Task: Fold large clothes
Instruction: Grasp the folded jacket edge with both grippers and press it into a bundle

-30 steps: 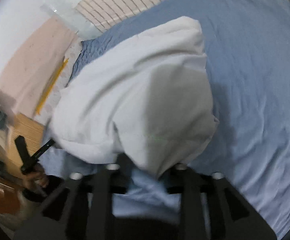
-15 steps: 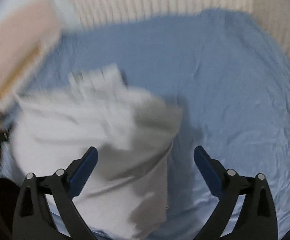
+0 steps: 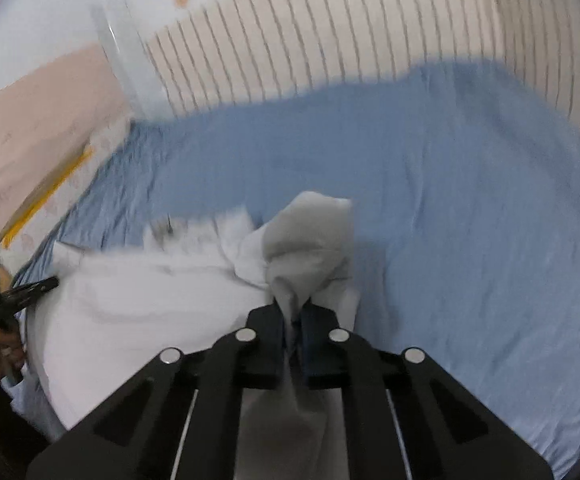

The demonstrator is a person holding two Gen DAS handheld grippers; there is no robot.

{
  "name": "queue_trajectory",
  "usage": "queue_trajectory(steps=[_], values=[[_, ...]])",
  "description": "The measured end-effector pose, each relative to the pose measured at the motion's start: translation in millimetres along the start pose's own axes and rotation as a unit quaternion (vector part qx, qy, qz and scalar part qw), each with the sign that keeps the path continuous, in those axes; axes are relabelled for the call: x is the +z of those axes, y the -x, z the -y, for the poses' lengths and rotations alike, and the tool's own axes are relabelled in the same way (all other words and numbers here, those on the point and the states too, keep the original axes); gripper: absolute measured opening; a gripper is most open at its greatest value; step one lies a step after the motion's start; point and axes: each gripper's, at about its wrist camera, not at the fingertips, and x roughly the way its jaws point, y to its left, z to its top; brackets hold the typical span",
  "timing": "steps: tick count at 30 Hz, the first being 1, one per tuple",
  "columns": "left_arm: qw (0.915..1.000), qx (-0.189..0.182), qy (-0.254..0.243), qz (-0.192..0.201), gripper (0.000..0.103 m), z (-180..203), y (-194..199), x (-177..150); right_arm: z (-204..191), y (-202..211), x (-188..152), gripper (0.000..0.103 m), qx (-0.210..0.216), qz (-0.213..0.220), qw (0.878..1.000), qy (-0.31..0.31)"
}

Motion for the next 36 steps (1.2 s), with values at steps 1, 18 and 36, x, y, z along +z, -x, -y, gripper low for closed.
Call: queue_trajectory(steps=[1, 18, 36], values=[[0.9996, 0.009, 0.001, 0.028, 0.003, 2.7, 10.1, 9.4, -6.9, 9.9, 9.3, 0.005, -0.009, 0.028, 1.000, 0.008], [0.9841, 0.165, -0.037, 0.052, 0.011, 11.2, -79.1, 45.8, -4.8, -130.4, 27.9, 0.015, -0.184, 0.008, 0.981, 0.063], [0.9879, 0.155, -0.009, -0.007, 0.049, -15.0, -122.4, 24.4, -13.8, -202.0, -10.5, 0.035, -0.214, -0.072, 0.968, 0.108]])
